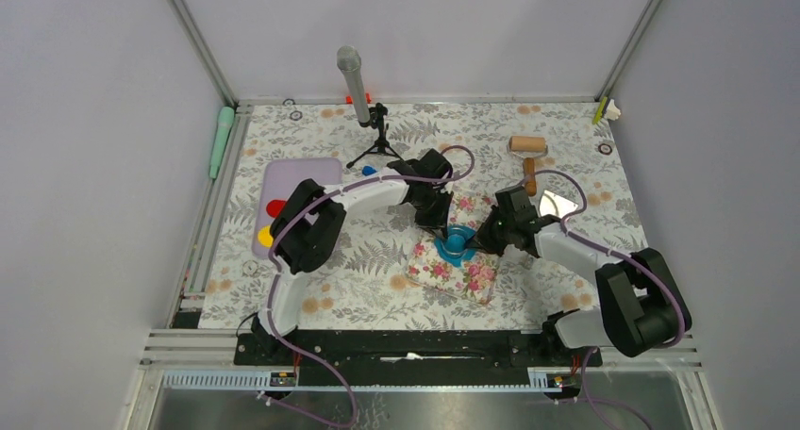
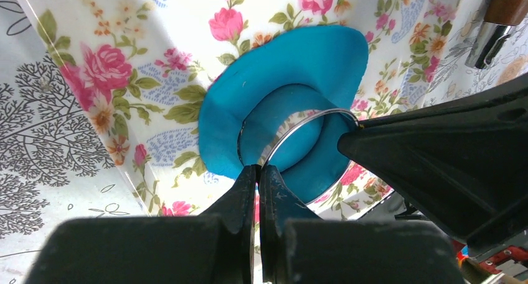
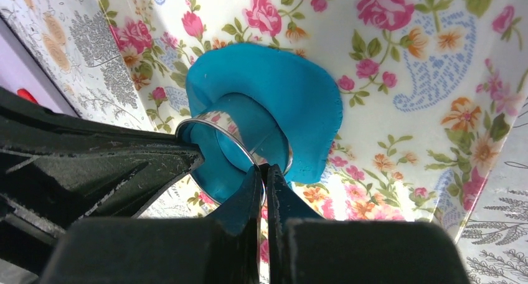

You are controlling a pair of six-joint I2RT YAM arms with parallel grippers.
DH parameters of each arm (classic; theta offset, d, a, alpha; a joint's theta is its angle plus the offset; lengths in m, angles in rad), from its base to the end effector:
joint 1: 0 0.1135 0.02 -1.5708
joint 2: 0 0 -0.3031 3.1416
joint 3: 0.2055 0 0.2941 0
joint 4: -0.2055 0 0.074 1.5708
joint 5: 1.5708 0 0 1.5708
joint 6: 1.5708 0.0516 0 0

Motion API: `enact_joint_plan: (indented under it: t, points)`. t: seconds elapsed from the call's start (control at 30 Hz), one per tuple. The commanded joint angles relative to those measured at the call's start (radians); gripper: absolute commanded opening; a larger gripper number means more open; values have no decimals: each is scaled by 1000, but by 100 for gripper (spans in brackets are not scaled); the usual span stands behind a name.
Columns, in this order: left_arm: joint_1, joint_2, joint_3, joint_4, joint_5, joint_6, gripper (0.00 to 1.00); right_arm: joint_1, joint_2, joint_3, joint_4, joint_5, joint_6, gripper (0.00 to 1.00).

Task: Roll out the dumpling wrappers from the dough
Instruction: Press the dumpling wrapper on the work surface.

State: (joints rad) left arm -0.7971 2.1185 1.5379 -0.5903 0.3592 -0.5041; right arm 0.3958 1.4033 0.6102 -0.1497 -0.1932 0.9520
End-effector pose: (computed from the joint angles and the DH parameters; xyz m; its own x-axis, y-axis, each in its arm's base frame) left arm 0.3358 -0.3697 0.1519 -0.9332 0.3082 -0.1845 0.3592 0.8053 -0.4716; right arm 0.2614 0.1200 0.1485 -0.8261 0.5212 -0.2142 0.3284 0.7542 0.5687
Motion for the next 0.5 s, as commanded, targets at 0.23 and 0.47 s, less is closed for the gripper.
enact_joint_plan:
  t: [0.23, 0.47]
  points:
    - [-12, 340, 116, -267, -145, 72, 0, 61, -31, -187, 0, 114, 123, 0]
    - [-36, 149, -201, -134, -100, 24, 0, 40, 71, -63, -18, 165, 53, 0]
